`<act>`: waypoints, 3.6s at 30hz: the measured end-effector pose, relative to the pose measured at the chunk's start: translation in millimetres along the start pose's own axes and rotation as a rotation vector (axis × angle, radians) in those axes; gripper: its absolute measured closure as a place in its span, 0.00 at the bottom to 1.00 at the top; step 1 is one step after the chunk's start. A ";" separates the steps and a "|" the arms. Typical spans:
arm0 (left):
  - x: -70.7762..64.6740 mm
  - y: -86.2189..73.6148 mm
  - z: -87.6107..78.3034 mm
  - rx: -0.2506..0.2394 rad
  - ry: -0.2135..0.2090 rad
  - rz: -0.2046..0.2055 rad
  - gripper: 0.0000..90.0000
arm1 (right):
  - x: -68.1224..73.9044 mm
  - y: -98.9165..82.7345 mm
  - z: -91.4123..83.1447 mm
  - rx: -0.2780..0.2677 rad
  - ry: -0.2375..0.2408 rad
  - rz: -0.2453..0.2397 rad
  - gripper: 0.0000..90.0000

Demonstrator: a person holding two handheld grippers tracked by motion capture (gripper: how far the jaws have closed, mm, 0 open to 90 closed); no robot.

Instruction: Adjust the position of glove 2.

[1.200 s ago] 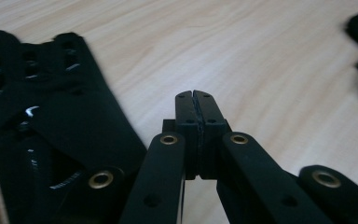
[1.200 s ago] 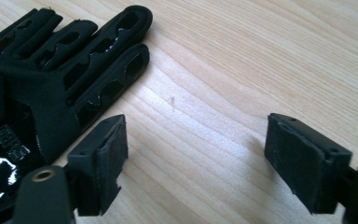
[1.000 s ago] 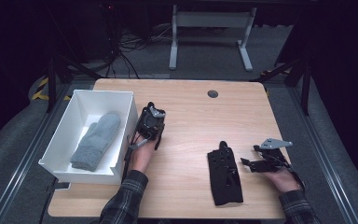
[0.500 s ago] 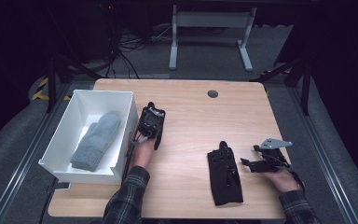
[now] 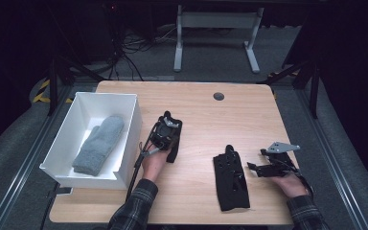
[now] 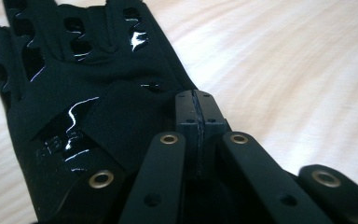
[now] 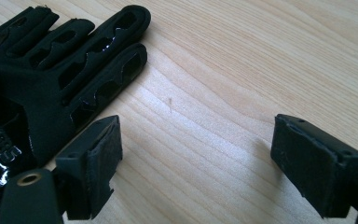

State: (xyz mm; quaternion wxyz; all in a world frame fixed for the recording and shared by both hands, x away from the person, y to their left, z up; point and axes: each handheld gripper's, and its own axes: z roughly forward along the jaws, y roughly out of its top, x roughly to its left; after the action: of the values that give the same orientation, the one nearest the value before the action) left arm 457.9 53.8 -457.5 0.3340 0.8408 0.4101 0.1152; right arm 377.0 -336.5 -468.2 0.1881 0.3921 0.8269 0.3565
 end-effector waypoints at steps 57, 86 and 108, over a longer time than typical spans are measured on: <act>-48.3 -30.4 -24.8 0.076 -0.217 0.161 1.00 | 0.0 0.2 0.4 0.000 -0.001 0.002 0.18; -41.3 -48.6 -38.3 0.063 -0.193 0.116 0.73 | 0.1 0.2 0.4 0.000 -0.001 0.001 0.18; -31.5 -44.2 -49.7 0.003 -0.265 0.008 0.97 | 38.8 0.8 -22.8 0.061 0.264 -0.111 1.00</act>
State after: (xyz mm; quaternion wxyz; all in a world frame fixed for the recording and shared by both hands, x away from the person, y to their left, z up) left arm 387.6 72.3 -446.7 0.3835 0.8509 0.3591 0.0039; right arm 339.8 -315.8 -453.4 0.0851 0.3010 0.8753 0.3687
